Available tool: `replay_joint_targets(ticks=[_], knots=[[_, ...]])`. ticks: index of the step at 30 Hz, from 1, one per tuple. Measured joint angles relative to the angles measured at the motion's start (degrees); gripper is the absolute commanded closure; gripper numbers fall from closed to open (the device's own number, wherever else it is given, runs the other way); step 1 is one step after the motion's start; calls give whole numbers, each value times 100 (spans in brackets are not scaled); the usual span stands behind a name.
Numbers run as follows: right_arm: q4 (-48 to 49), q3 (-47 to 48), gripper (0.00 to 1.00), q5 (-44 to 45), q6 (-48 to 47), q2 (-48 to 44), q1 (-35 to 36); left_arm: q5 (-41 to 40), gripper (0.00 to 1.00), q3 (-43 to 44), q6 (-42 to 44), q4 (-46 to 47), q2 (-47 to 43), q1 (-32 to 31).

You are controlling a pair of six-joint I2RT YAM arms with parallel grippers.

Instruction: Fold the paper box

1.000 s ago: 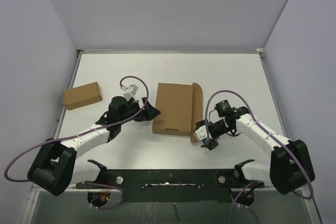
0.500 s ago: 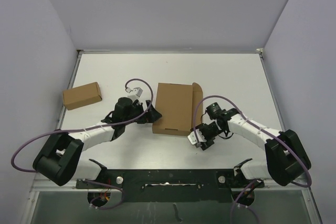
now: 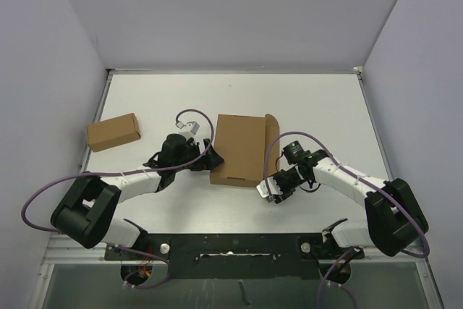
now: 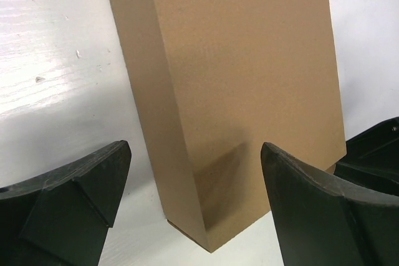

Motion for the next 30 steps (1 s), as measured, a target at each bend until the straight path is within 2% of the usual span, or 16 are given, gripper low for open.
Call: replay_joint_targets(ticks=[13, 19, 30], knots=[[52, 0, 77, -2, 468, 0, -44, -81, 24, 2, 0, 13, 232, 0], [114, 7, 85, -2, 761, 2, -94, -70, 29, 72, 0, 22, 297, 0], [225, 164, 92, 0, 1423, 63, -208, -28, 34, 170, 46, 24, 393, 13]])
